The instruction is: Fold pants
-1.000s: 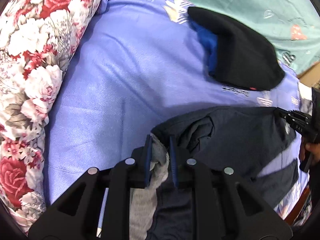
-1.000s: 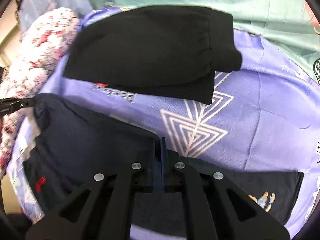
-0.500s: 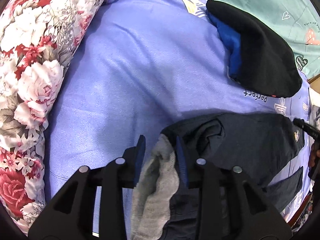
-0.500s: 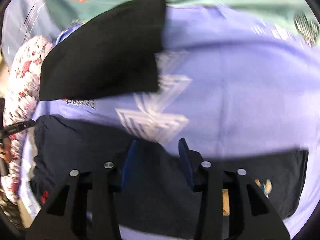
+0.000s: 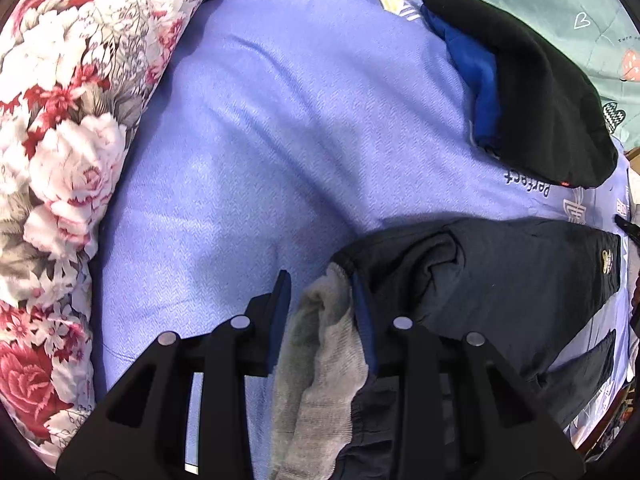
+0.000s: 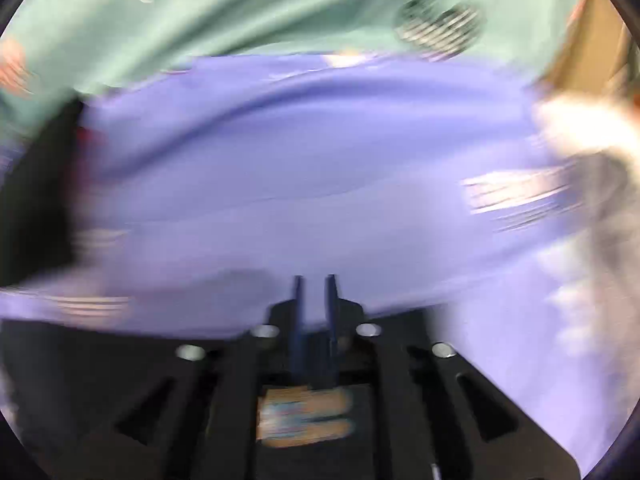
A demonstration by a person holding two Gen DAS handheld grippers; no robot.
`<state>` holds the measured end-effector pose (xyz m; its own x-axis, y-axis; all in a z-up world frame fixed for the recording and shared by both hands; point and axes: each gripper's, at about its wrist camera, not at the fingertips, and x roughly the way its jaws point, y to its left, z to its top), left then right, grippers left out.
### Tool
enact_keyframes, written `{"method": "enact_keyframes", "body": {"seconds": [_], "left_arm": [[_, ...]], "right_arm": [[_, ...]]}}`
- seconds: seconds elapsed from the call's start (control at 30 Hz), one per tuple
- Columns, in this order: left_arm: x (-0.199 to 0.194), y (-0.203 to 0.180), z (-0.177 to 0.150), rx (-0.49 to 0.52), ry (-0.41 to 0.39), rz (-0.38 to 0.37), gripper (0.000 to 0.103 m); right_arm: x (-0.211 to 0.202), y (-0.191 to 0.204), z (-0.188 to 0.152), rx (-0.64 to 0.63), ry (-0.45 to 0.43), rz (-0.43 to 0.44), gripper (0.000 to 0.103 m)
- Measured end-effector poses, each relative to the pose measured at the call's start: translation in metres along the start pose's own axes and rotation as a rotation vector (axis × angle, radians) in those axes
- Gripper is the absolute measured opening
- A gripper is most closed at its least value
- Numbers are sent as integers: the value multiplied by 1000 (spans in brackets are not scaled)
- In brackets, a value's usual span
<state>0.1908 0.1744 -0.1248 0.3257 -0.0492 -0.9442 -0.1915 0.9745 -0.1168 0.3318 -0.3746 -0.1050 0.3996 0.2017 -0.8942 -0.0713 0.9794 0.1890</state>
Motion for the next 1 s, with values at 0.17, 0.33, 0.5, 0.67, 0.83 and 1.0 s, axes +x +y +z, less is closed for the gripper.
{"method": "enact_keyframes", "body": {"seconds": [0.17, 0.33, 0.5, 0.67, 0.83, 1.0], "left_arm": [[-3, -6, 5, 81, -11, -29, 53], [11, -24, 12, 211, 39, -26, 63], [22, -29, 24, 269, 76, -50, 64], [34, -26, 34, 282, 153, -175, 33], [20, -27, 29, 299, 135, -240, 15], [-11, -19, 15, 286, 85, -346, 14]], "right_arm": [[17, 93, -15, -318, 73, 96, 53], [36, 157, -25, -466, 136, 147, 62], [45, 188, -22, -546, 151, 143, 67], [39, 194, -32, -618, 164, 147, 71], [35, 195, -32, -664, 161, 152, 73], [50, 210, -35, -730, 191, 138, 73]]}}
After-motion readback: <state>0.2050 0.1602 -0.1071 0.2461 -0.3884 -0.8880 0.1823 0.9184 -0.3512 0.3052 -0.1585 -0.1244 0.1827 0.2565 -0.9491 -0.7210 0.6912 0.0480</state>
